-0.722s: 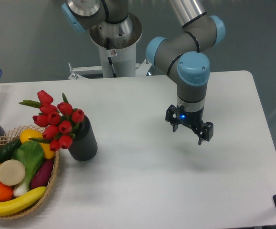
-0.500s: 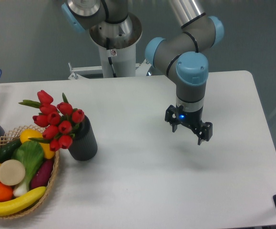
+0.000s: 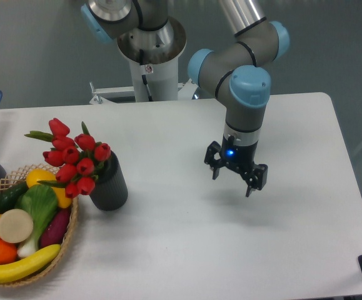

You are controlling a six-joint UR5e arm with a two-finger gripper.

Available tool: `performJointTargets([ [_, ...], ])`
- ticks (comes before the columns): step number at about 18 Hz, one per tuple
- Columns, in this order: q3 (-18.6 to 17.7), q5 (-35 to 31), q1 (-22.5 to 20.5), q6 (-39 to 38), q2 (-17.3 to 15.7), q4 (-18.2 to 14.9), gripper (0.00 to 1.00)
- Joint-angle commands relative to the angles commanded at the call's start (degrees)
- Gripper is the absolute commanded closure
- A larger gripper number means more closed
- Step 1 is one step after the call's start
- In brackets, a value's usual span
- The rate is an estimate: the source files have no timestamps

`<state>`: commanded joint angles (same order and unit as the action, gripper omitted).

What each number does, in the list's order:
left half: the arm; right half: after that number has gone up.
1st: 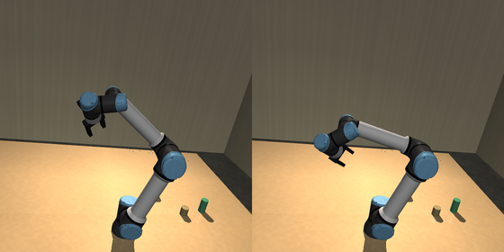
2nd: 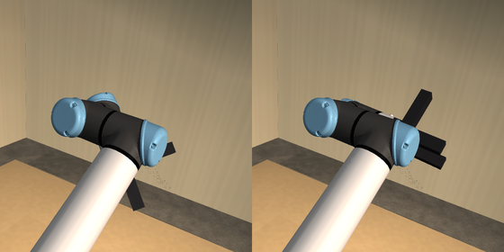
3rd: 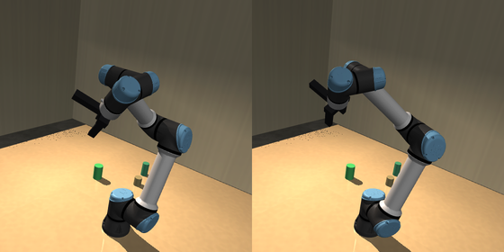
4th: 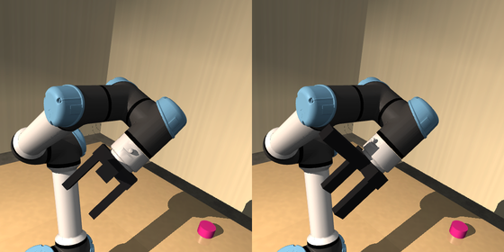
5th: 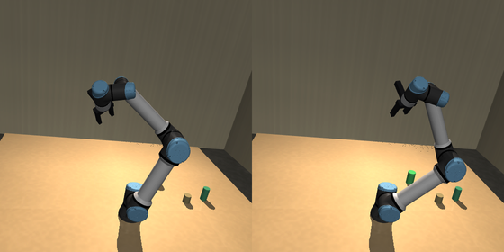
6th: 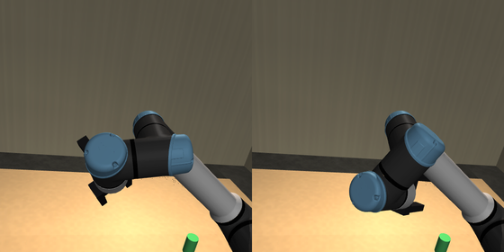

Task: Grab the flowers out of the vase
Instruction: 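Move the open gripper toward the red tulip stems above the grey vase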

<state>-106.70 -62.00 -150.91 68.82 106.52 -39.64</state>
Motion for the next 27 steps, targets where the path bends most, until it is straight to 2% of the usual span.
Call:
performJointTargets([
  [3,-0.09,9.59,0.18,-0.27,-0.09,0.18,0.00],
  [5,-1.57,16.26,-0.26,-0.36,-1.31,0.18,0.00],
  [8,-5.79,26.90,-0.52,-0.27,-4.30,-0.08,0.00],
  [10,-9.65,30.43,-0.70,-0.01,-6.23,0.00,0.00],
  [13,-12.38,35.09,-1.14,0.17,-8.61,-0.09,0.00],
  [20,-18.45,37.22,-0.88,0.52,-13.71,-0.09,0.00],
  [23,-19.95,37.13,-0.18,0.87,-13.89,-0.09,0.00],
  [27,-19.95,37.13,3.42,0.44,-13.27,0.09,0.00],
])
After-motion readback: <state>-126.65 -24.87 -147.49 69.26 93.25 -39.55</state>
